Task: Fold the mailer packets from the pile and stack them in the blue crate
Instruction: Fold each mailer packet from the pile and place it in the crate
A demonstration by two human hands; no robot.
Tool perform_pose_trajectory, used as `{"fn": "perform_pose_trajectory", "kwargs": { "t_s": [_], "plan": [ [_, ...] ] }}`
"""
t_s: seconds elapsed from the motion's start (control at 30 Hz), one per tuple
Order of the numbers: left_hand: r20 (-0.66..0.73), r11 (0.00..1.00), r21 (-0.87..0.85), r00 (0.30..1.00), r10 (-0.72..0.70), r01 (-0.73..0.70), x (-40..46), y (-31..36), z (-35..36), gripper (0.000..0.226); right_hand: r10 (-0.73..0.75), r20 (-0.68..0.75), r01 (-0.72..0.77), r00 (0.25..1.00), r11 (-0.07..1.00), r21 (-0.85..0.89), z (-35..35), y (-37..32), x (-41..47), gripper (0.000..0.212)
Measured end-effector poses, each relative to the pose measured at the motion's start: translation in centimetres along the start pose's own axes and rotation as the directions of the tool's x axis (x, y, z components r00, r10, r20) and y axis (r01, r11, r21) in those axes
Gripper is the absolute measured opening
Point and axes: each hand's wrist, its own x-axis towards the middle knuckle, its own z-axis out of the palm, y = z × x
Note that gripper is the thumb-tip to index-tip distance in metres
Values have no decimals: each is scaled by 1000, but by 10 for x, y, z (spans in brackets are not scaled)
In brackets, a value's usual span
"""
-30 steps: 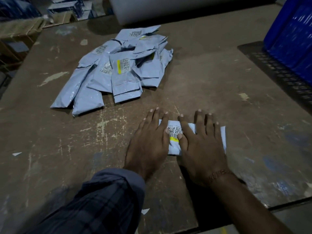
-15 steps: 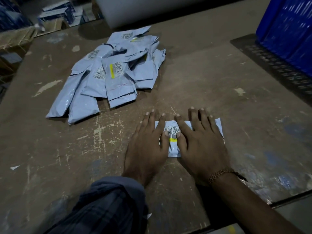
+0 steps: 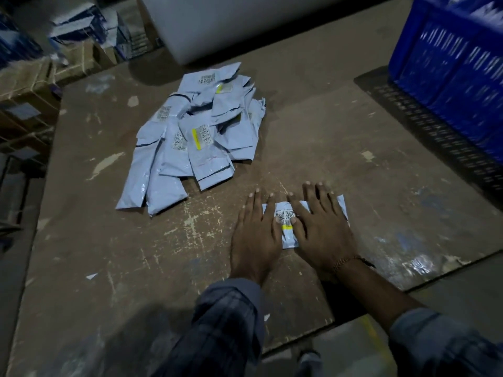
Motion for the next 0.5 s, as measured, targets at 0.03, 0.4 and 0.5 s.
{"fn": "perform_pose_trajectory", "kwargs": {
  "t_s": [0.03, 0.4, 0.5],
  "plan": [
    [10, 1000, 8, 1000, 2, -2, -1, 1, -2, 57, 1, 13, -1, 1000, 1000, -6, -1, 0, 0, 57],
    [306, 998, 50, 952, 25, -42, 19, -7, -23, 62, -52, 202, 65, 978, 996, -57, -2, 16, 14, 63],
    [296, 997, 59, 955, 29, -49, 17, -5, -26, 67, -17, 136, 24, 990, 999, -48, -2, 12, 6, 62]
  ]
}}
